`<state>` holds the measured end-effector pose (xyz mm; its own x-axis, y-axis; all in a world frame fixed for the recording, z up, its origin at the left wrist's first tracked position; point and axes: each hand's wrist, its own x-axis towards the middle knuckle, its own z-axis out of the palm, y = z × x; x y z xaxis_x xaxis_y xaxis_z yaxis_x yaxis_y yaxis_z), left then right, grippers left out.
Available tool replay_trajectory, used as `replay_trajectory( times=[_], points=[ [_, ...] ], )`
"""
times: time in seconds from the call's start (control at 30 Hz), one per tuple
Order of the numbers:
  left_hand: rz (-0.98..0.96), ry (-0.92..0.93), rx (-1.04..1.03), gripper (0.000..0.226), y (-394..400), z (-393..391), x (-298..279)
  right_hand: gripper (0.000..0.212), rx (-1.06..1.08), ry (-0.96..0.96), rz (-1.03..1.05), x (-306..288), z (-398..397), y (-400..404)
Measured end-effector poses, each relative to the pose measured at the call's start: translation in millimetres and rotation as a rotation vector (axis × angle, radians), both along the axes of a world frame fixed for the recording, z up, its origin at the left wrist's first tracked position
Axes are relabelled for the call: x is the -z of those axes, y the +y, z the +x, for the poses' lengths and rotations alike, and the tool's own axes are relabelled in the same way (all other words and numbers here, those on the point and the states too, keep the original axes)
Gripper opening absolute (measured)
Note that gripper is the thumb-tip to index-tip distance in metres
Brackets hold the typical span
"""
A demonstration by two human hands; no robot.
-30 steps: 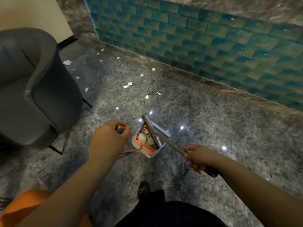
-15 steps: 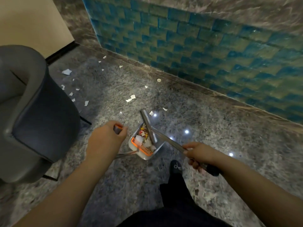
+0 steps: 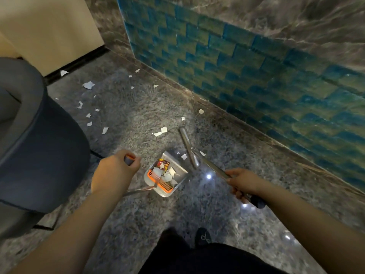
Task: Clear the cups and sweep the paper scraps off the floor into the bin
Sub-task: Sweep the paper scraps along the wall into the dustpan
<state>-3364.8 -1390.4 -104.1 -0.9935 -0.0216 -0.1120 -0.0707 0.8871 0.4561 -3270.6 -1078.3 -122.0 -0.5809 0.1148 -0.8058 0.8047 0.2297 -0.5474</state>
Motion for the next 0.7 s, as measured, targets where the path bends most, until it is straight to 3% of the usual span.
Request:
replay_trajectory(
  times=[0.37,0.7],
  points=[
    [-0.108,-0.073,0.169,0.012,11.7,-137.1,25.9,0.03,0.111,-0.087,0.077,41.4,-102.2,35.6],
    [-0.169,-0.118,0.283,0.02,46.8,-211.5,46.4,0.025,-0.026,-0.174,0.211,78.7,-172.5,61.8]
  ],
)
